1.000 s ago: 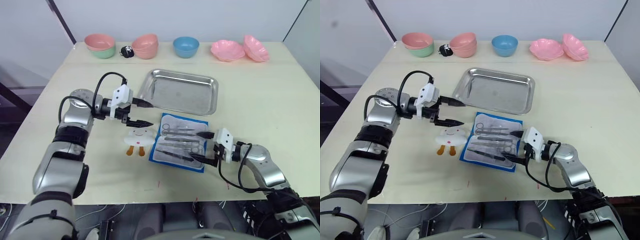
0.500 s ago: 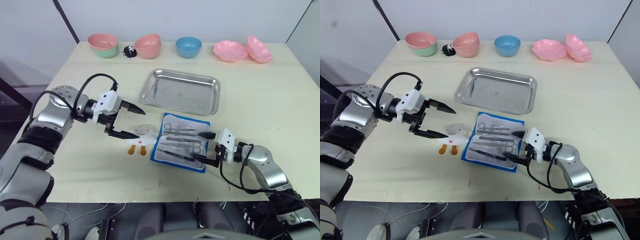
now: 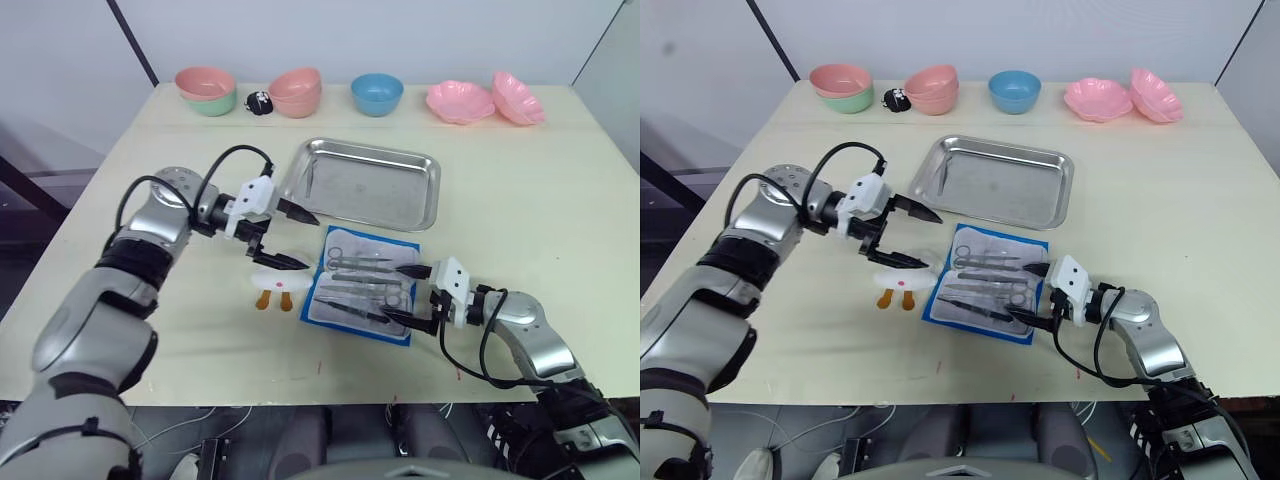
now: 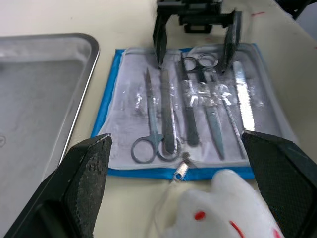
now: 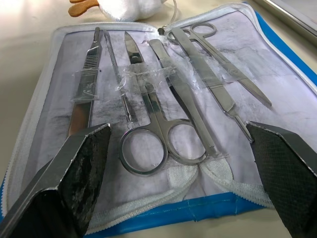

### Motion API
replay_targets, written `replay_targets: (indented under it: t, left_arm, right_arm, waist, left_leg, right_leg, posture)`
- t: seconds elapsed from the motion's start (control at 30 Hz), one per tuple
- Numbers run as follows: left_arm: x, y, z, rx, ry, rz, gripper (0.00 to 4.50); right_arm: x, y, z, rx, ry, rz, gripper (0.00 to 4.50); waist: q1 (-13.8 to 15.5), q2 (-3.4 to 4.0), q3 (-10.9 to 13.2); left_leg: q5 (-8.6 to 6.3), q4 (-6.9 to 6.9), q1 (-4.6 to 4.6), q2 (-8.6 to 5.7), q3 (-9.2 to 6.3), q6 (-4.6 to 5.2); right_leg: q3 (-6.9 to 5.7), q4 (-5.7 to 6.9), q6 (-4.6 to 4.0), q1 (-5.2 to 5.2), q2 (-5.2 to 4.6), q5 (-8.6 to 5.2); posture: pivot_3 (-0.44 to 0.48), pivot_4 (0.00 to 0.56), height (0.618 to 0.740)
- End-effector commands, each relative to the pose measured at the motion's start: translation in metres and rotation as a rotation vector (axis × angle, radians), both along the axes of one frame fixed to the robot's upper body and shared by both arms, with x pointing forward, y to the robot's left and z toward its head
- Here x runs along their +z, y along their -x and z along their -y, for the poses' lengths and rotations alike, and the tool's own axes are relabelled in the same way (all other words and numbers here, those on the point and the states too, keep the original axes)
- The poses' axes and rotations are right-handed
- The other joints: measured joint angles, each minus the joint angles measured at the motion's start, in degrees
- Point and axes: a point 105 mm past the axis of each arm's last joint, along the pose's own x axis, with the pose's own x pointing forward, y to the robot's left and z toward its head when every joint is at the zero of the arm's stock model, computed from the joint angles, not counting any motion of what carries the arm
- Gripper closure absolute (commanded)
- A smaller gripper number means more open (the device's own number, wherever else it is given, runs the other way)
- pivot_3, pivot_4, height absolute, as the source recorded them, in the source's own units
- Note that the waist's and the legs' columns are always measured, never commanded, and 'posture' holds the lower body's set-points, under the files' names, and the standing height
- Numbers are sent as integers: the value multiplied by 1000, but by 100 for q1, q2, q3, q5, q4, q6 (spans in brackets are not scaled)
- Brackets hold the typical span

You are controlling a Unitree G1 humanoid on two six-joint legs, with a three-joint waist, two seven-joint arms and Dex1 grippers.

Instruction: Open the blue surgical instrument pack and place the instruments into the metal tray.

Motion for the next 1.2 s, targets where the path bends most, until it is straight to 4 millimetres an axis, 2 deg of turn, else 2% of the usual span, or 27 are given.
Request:
replay_targets:
  t: [0.03, 0.07, 0.1, 0.13, 0.47, 0.7, 0.77, 0.8, 0.83, 1.2]
  left_arm:
    - [6, -7, 8, -34, -6, 33, 592]
    - [4, -9, 11, -33, -6, 33, 760]
    - [3, -11, 14, -31, -9, 45, 1281]
    - [1, -12, 17, -36, -13, 50, 1464]
    - [-20, -22, 43, -28, -60, 76, 1464]
    - [-21, -28, 53, 9, -31, 78, 1464]
    - [-22, -29, 53, 13, -32, 77, 2016]
    - [-23, -29, 53, 14, -34, 77, 2129]
    - [-24, -29, 52, 16, -38, 78, 2575]
    - [-45, -27, 49, 32, -110, 62, 2575]
  right_arm:
    - [-40, 16, 4, -8, 73, -168, 0]
    - [-40, 16, 4, -7, 74, -168, 0]
    - [-40, 16, 4, -7, 73, -167, 0]
    - [-40, 16, 4, -7, 73, -167, 0]
    - [-40, 15, 3, -9, 73, -162, 0]
    - [-40, 16, 2, -8, 71, -162, 0]
    - [-40, 16, 2, -8, 70, -162, 0]
    - [-40, 16, 2, -9, 70, -163, 0]
    - [-40, 16, 2, -9, 70, -163, 0]
    - [-40, 15, 2, -10, 71, -162, 0]
  waist:
    - [3, -1, 0]
    - [1, -1, 0]
    - [-2, -1, 0]
    - [-2, -1, 0]
    - [-3, -2, 0]
    - [-5, -2, 0]
    - [-5, -2, 0]
    - [-6, -2, 0]
    - [-5, -2, 0]
    - [-5, -3, -1]
  left_leg:
    - [0, 0, 0, 0, 0, 0]
    - [0, 0, -1, 0, -1, 0]
    - [0, 1, -1, 0, 0, 0]
    - [0, 0, -1, 0, 0, 0]
    - [0, 1, -1, -1, 0, 0]
    - [0, 1, -1, -1, -1, 0]
    - [0, 1, -1, -1, -1, 0]
    - [0, 1, -1, -1, 0, 0]
    - [0, 1, -1, -1, -1, 0]
    - [0, 1, -1, -1, -1, 0]
  right_leg:
    - [0, -1, 0, 0, 0, 0]
    - [-1, -2, 0, 0, 0, 0]
    - [0, -1, 0, 0, 0, 0]
    - [0, -1, 0, 0, 0, 0]
    - [0, 0, 0, 0, 0, 0]
    - [0, 0, 0, 0, 0, 0]
    - [0, 0, 0, 0, 0, 0]
    - [0, 0, 0, 0, 0, 0]
    - [0, 0, 0, 0, 0, 0]
    - [-1, 1, 0, 0, 0, 0]
  posture:
    - [0, 150, 740]
    - [0, 150, 740]
    - [0, 150, 740]
    - [0, 150, 740]
    - [0, 150, 740]
    - [0, 150, 740]
    - [0, 150, 740]
    - [0, 150, 740]
    - [0, 150, 740]
    - [0, 150, 740]
